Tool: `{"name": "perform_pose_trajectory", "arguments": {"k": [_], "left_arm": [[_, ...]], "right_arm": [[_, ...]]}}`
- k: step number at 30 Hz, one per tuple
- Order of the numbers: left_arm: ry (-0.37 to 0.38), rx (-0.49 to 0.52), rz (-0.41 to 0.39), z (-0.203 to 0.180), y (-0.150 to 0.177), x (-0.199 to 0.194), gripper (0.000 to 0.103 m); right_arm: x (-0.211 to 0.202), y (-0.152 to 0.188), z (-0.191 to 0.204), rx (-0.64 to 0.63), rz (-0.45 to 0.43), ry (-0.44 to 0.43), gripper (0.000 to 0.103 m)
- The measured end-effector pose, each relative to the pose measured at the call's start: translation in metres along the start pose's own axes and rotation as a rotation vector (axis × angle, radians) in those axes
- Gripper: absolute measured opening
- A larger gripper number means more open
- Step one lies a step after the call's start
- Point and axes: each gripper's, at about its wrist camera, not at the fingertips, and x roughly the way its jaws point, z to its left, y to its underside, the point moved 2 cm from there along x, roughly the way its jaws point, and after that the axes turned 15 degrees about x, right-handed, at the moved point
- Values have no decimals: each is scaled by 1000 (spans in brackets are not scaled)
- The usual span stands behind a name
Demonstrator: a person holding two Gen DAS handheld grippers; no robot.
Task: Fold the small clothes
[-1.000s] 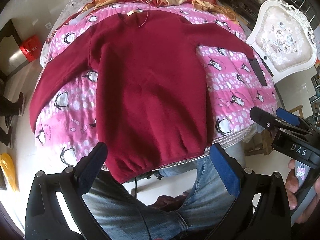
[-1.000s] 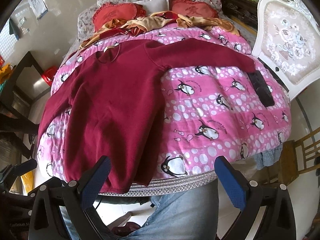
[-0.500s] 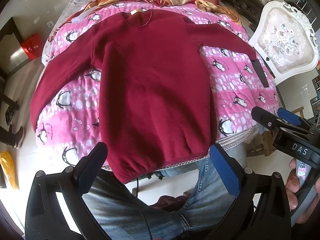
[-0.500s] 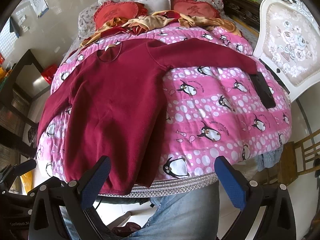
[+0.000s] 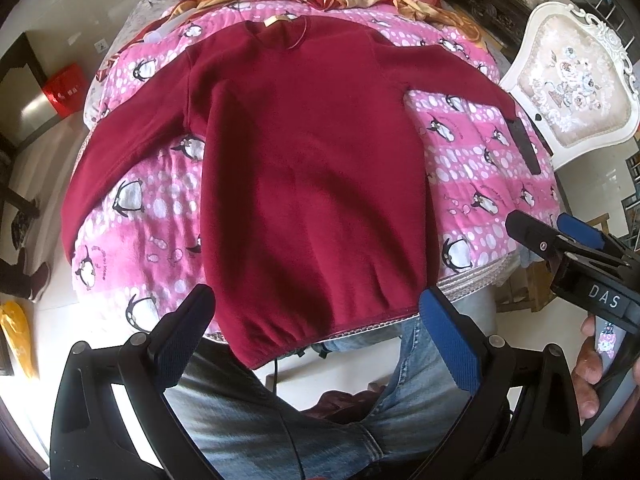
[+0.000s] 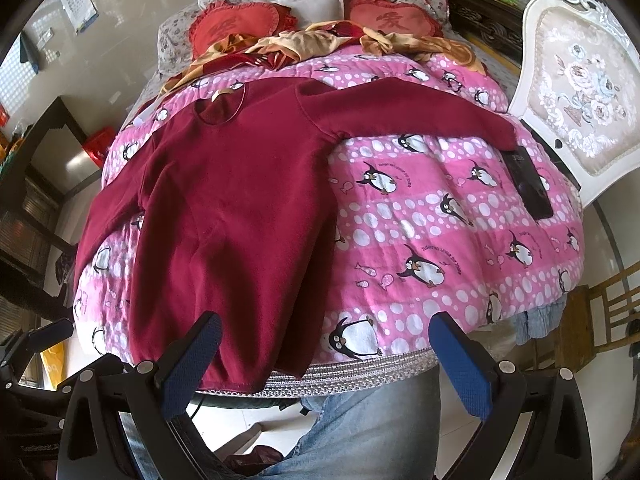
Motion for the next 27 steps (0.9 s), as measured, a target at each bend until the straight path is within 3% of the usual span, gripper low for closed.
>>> {"name": "perform_pose_trajectory", "arguments": {"k": [18,27], "left_arm": [[-48,28,13,-22,0,-4,102],[26,26,54,-26,-5,11,102]], "right_arm": [[-2,-6,-19,47,8,-59,102],[-1,-9,-39,90,11,-49,102]]}}
